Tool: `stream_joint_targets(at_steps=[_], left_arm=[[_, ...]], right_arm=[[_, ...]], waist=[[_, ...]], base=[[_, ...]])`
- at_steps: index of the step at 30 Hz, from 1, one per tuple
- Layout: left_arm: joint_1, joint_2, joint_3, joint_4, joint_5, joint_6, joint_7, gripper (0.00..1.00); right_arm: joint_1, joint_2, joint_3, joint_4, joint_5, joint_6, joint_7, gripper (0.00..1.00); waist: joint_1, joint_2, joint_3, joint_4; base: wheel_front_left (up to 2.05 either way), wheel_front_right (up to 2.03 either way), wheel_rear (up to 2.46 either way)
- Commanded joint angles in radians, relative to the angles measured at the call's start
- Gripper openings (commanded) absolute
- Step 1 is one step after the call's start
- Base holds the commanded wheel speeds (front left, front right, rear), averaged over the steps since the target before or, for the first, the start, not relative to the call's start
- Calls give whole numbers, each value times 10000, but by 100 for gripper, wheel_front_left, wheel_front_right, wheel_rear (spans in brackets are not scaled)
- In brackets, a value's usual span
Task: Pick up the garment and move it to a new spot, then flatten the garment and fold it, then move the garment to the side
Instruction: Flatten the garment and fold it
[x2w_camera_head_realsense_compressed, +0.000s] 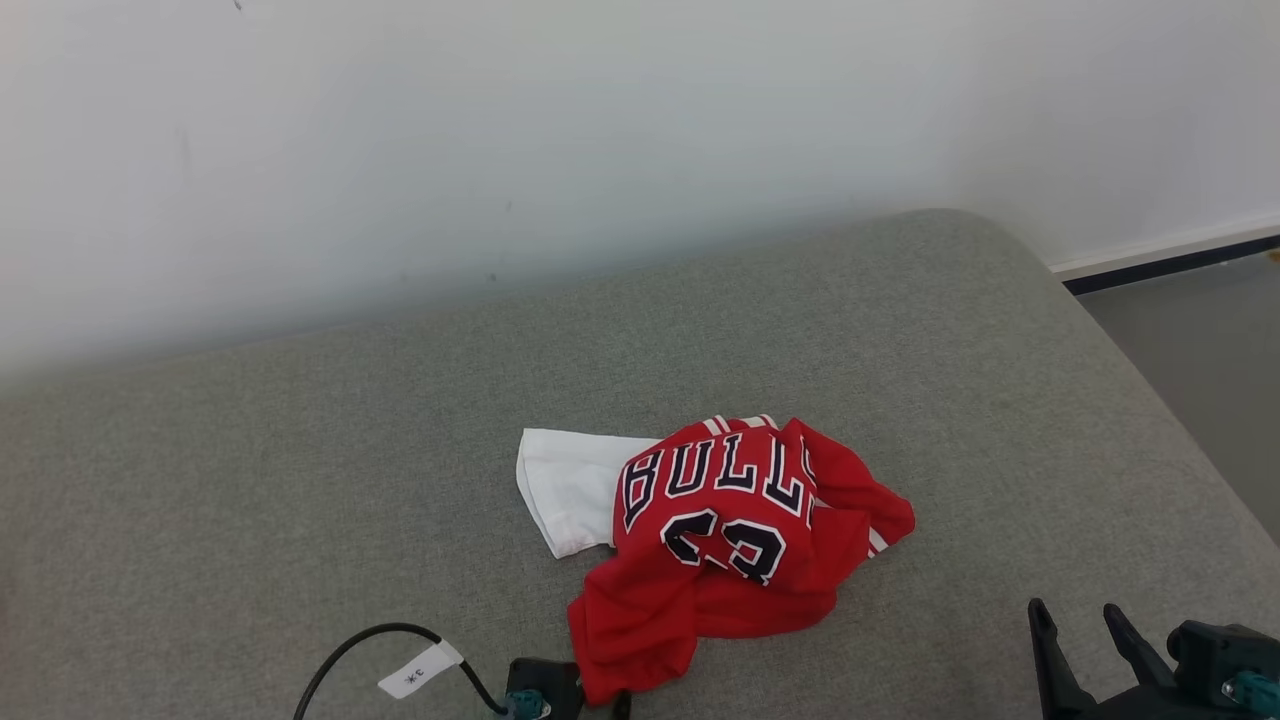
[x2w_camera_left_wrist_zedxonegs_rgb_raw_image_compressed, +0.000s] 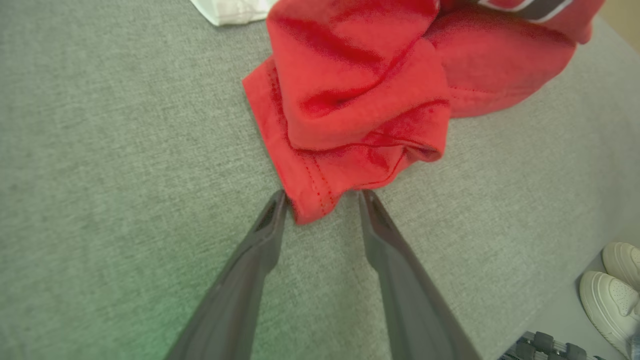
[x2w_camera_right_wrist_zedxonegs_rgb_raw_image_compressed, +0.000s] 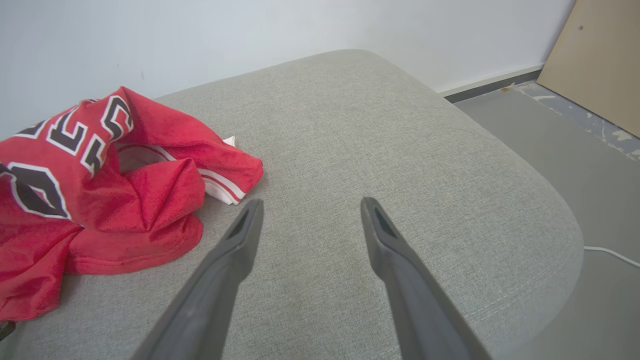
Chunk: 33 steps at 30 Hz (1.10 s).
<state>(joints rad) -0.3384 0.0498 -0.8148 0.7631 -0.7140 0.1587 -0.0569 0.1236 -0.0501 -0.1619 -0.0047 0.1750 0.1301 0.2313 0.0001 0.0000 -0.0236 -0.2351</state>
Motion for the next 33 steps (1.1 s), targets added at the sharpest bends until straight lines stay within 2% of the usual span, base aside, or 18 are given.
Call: stream_joint_targets(at_steps=[1,2,4,5,9,12,15,17,21,27,33], left_arm=[[-137,13,-79,73,-87,67,-118,40],[-188,13,-131,124,-153,76,-191,18],[-305,13,-223,217,-300,139,-355,24],[-618,16,-292,364,-710,49,-737,0],[-1140,8,354,-6,-1102,110,-1726,0],[-1745,61,959,-661,-932,217,-2026,0],[-2359,207,1609,-1873,-481,328,-2085,0],[-2976,318,2079,-3284,197,401,-2076,0],[-3903,286,2142,-3797,460,364,-2080,0],[-4732,433,2130,-4264,898,555,-2003,0],[-4973,1185,2291,-4997,1396,1443,-1344,0]], right_arm=[[100,-4,-20,-63,51,13,26,100],[116,-4,-27,-85,74,13,41,100],[136,-4,-4,-113,111,13,90,100],[178,-4,20,-143,186,11,115,100],[208,-4,-33,-172,149,11,109,100],[245,-3,-56,-169,134,11,121,100],[296,-4,-39,-127,182,13,107,100],[310,-6,22,-50,247,13,65,100],[246,-7,147,48,277,11,31,100],[231,-6,152,153,271,11,-38,100],[320,-4,30,204,207,11,-89,100]], waist=[[-1,0,23,-4],[-1,0,30,3],[-1,0,36,29],[-1,0,11,135],[-1,0,-92,325],[-1,0,-202,500],[-1,0,-331,686],[-1,0,-474,864],[-1,0,-599,874],[-1,0,-718,701],[-1,0,-701,479]], base=[[0,0,0],[0,0,0],[0,0,0],[0,0,0],[0,0,0],[0,0,0],[0,0,0],[0,0,0],[0,0,0],[0,0,0],[0,0,0]])
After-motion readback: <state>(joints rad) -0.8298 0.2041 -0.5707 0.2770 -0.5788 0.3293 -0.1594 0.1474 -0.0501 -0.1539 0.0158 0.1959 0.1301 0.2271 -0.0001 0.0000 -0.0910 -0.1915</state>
